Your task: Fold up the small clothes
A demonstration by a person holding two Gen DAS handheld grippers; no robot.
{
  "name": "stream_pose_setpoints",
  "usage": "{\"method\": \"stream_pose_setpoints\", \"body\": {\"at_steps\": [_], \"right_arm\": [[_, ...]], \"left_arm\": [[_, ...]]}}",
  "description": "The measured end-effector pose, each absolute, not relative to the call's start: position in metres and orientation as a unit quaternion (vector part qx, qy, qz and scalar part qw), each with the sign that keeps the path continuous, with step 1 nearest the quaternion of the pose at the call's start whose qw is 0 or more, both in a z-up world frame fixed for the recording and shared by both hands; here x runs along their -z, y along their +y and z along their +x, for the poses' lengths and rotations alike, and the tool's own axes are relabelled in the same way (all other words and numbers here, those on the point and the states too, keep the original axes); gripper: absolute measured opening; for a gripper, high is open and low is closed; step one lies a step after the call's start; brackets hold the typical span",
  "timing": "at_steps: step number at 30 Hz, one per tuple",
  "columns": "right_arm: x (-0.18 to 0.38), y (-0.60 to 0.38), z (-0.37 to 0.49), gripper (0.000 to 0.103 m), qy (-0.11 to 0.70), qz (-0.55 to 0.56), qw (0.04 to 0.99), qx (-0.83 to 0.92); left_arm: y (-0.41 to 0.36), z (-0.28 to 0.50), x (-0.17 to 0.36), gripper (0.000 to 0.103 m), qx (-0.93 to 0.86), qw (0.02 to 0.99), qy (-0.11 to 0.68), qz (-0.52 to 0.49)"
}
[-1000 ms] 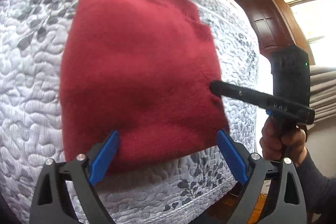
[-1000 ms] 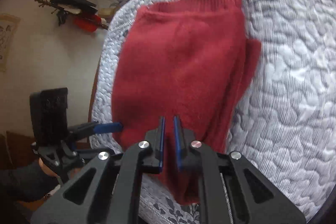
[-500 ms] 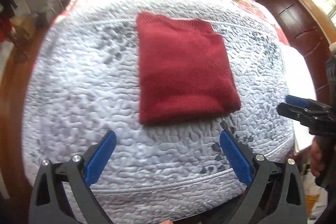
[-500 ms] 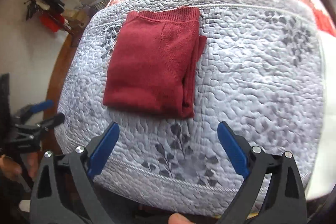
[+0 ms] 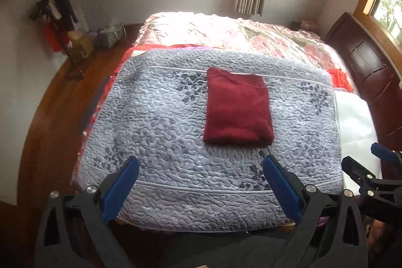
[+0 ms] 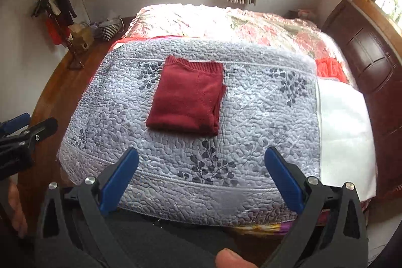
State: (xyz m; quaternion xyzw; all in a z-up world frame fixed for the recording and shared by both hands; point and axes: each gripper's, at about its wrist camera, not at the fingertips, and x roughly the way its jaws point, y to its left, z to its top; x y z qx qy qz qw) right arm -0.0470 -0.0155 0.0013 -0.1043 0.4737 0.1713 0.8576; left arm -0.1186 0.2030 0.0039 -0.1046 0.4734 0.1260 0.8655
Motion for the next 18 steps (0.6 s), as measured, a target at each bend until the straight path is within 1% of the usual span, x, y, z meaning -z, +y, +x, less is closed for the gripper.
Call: {"method": "stream_pose_setpoints", "body": {"at_steps": [3, 5, 8, 11, 18], "right_arm": [[-0.026, -0.013, -0.055, 0.100, 0.444, -0.099, 0.875, -0.166], [-0.033, -0.015, -0.055, 0.100, 0.454, -0.083, 0.872, -0.165], [-0.032, -0.021, -0.054, 0.100, 0.483, -0.052, 0.855, -0.180], [-0.031, -0.019, -0.060, 0.100, 0.472, -0.083, 0.864, -0.155], [-0.039, -0.020, -0.065, 0.100, 0.456, -0.095, 0.873, -0.147]], "left_arm": [[0.204, -0.124, -0.025, 0.099, -0.122, 0.877, 0.452, -0.110], [0.200, -0.127, -0.032, 0.099, -0.121, 0.881, 0.446, -0.102], [0.195, -0.131, -0.028, 0.099, -0.111, 0.881, 0.448, -0.102], [0.189, -0.134, -0.021, 0.099, -0.096, 0.877, 0.460, -0.104], [0.183, -0.139, -0.020, 0.099, -0.093, 0.878, 0.459, -0.102]]}}
